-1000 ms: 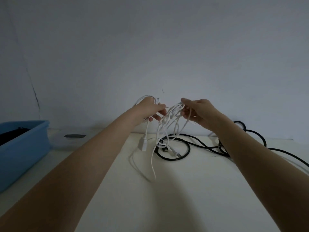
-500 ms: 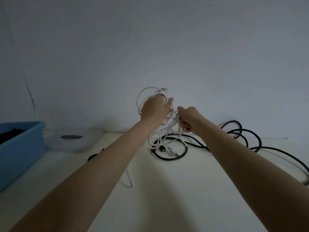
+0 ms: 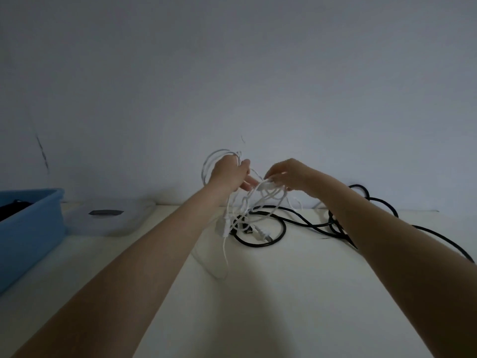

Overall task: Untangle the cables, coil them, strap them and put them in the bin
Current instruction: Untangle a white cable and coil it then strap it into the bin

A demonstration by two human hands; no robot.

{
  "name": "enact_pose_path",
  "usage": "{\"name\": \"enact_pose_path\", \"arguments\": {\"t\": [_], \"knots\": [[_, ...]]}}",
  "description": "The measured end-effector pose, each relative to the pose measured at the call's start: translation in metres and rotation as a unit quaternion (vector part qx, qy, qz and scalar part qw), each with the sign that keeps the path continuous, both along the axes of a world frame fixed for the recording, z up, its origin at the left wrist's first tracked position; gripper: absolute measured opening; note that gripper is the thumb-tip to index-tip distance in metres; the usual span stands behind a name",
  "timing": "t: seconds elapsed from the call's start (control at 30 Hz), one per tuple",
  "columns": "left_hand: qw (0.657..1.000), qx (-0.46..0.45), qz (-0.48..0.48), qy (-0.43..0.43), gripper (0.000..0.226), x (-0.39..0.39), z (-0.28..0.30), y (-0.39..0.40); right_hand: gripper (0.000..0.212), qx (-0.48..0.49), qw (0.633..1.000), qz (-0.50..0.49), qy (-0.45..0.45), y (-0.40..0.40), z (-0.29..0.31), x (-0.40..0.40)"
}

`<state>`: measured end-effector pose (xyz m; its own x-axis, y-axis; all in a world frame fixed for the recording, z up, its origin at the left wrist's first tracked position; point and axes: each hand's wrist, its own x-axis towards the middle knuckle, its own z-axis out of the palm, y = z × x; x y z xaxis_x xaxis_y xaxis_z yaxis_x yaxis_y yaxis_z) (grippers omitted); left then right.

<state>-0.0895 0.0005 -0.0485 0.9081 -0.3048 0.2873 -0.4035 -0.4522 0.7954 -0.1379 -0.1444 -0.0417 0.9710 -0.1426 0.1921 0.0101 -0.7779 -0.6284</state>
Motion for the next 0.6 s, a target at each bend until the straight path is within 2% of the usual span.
{"name": "enact_pose_path", "arguments": {"t": [0.07,0.1,0.17,0.23,0.3,0.4,0.47,0.53,0.6], "knots": [[0.998,0.000,0.057,0.020,0.038,0.006,-0.001,0.001,0.021,-0.041,0.997,0.046,0.055,0.013,0.004,-0.005],[0.997,-0.003,0.077,0.022,0.038,0.006,-0.001,0.001,0.019,-0.030,0.996,0.055,0.062,0.016,0.004,-0.006],[0.997,-0.038,0.065,0.007,0.036,0.007,0.001,0.006,0.015,0.044,0.996,0.048,0.056,0.019,0.005,-0.005],[0.999,-0.035,0.000,-0.019,0.035,0.004,0.004,0.012,0.012,0.120,0.991,0.025,0.054,0.018,0.002,-0.003],[0.996,0.039,-0.059,-0.055,0.030,-0.001,0.005,0.016,0.011,0.164,0.984,0.002,0.065,0.017,0.001,-0.004],[0.980,0.153,-0.093,-0.091,0.028,-0.006,0.006,0.017,0.010,0.234,0.969,-0.024,0.070,0.016,0.004,-0.004],[0.973,0.184,-0.107,-0.095,0.029,-0.008,0.006,0.015,0.009,0.298,0.952,-0.033,0.064,0.013,0.008,-0.006],[0.965,0.200,-0.136,-0.104,0.026,-0.010,0.005,0.011,0.008,0.304,0.951,-0.036,0.046,0.013,0.010,-0.006],[0.939,0.282,-0.136,-0.141,0.026,-0.012,0.005,0.005,0.006,0.279,0.959,-0.046,0.014,0.016,0.006,-0.003]]}}
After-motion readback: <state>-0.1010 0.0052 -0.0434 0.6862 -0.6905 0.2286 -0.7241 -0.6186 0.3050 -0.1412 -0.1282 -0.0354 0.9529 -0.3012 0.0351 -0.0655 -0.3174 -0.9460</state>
